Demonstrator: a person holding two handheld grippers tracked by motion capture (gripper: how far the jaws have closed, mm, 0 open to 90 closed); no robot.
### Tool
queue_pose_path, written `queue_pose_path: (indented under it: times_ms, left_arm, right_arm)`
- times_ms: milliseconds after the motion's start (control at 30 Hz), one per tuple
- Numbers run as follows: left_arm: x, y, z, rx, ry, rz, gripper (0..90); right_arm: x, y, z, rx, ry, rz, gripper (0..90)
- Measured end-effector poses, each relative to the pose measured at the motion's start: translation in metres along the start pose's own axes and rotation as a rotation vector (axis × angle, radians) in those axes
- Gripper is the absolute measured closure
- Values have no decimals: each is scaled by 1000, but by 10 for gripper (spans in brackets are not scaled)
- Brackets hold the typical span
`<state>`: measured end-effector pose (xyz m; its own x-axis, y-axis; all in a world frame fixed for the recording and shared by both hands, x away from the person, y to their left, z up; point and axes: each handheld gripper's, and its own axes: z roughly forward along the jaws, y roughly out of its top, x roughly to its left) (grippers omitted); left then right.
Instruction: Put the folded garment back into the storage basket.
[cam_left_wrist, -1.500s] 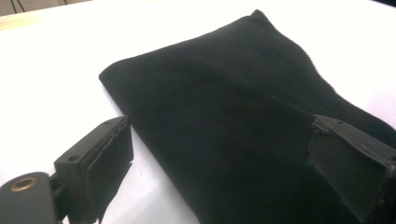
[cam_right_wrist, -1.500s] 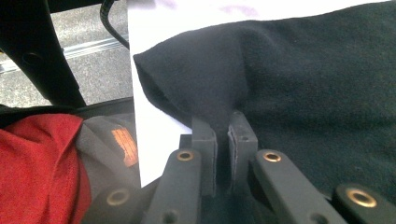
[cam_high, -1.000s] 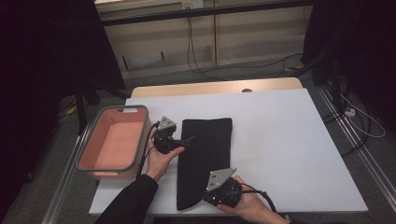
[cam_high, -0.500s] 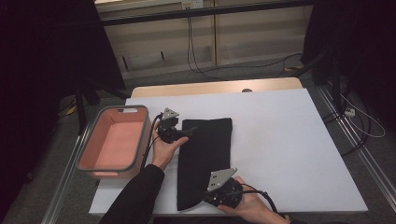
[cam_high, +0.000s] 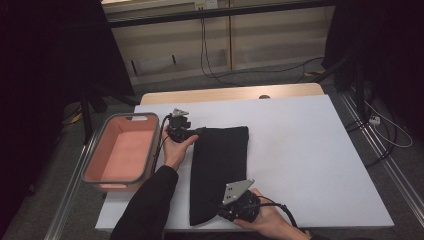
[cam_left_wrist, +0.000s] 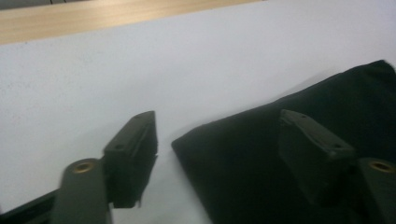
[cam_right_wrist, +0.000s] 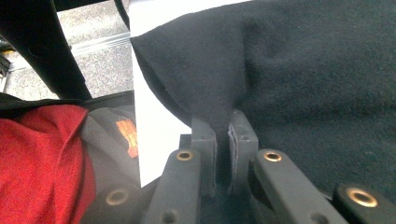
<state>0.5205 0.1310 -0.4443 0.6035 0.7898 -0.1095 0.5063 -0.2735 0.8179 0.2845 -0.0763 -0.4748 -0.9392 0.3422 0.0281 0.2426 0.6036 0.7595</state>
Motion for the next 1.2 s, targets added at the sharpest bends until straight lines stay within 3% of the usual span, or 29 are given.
queue_pose_path:
  times_ms: [233, 333, 433, 533, 700, 800, 967, 1200]
  left_arm:
    - [8, -6, 16, 69, 5, -21, 472]
    - [7, -9, 21, 90, -17, -25, 504]
    - [6, -9, 22, 81, -9, -22, 504]
    - [2, -9, 25, 77, 0, 9, 537]
    - [-1, -10, 25, 74, -53, 13, 726]
    - [-2, -10, 25, 71, -52, 18, 791]
    - [-3, -10, 22, 62, -47, 13, 814]
    - [-4, -1, 7, -3, -68, -1, 816]
  right_arm:
    - [0, 0, 0, 1, 0, -4, 836]
    - [0, 0, 0, 3, -3, -6, 836]
    - [0, 0, 0, 5, -4, -7, 836]
    - [1, 1, 0, 5, -6, -6, 836]
    - [0, 1, 0, 4, -5, -5, 836]
    - [1, 1, 0, 5, -10, -5, 837]
    - [3, 1, 0, 7, -21, -8, 838]
    - [3, 5, -4, -14, -29, -8, 838]
